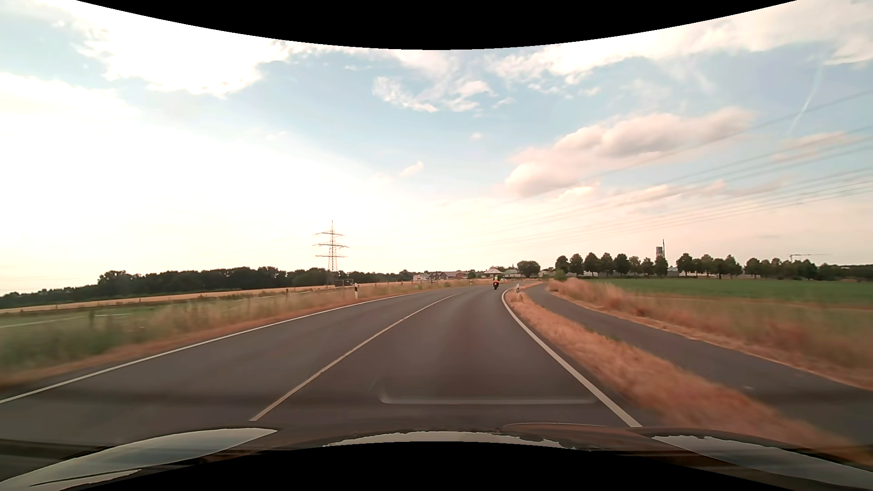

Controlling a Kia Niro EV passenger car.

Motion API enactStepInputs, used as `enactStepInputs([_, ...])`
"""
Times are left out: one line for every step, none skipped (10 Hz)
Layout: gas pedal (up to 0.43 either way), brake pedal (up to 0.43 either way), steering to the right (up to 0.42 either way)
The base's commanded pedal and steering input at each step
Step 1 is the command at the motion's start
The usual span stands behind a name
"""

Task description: Follow the waypoints while adhering to traffic rules and regulations

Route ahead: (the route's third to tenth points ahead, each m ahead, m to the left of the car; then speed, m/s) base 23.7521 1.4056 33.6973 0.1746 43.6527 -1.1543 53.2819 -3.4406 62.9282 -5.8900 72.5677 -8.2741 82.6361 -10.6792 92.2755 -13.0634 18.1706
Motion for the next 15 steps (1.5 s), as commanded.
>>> enactStepInputs([0.209,0.0,0.019])
enactStepInputs([0.209,0.0,0.02])
enactStepInputs([0.209,0.0,0.021])
enactStepInputs([0.209,0.0,0.023])
enactStepInputs([0.209,0.0,0.023])
enactStepInputs([0.209,0.0,0.023])
enactStepInputs([0.197,0.0,0.024])
enactStepInputs([0.197,0.0,0.024])
enactStepInputs([0.197,0.0,0.024])
enactStepInputs([0.197,0.0,0.024])
enactStepInputs([0.197,0.0,0.024])
enactStepInputs([0.189,0.0,0.024])
enactStepInputs([0.189,0.0,0.024])
enactStepInputs([0.189,0.0,0.024])
enactStepInputs([0.189,0.0,0.024])
